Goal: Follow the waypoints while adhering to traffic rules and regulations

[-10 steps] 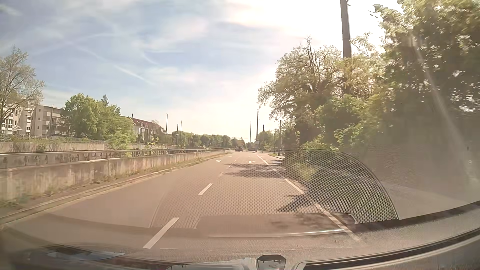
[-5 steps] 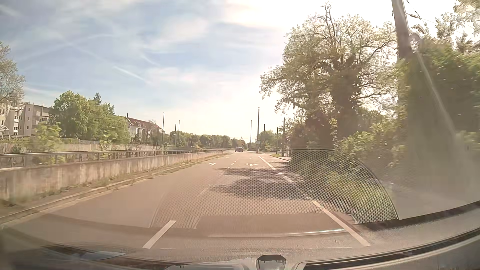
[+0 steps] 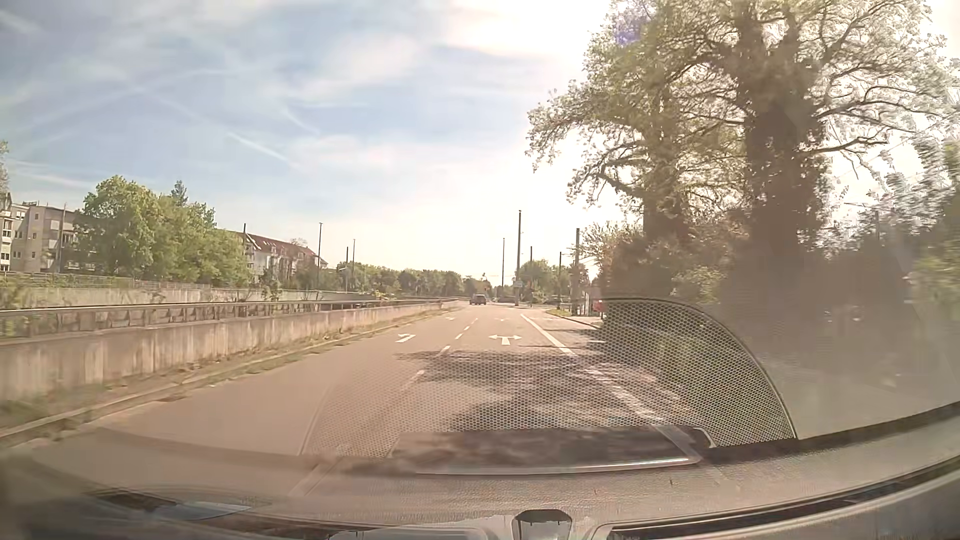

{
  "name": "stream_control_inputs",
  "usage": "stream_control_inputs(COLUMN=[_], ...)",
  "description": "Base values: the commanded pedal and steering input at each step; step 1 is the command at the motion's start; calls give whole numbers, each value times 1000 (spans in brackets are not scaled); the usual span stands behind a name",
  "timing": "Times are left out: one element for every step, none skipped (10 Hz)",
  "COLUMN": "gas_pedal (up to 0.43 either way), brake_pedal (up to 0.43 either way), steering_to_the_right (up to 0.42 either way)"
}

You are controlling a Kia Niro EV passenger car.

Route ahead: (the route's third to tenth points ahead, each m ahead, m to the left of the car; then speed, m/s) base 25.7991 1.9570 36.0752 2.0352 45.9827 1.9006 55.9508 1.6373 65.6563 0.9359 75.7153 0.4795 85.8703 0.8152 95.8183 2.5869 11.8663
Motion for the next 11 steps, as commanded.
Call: stream_control_inputs(gas_pedal=[0,0,0,0,0,0,0,0,0,0,0], brake_pedal=[0,0,0,0,0,0,0,0,0,0,0], steering_to_the_right=[2,2,2,3,3,3,4,4,4,4,4])
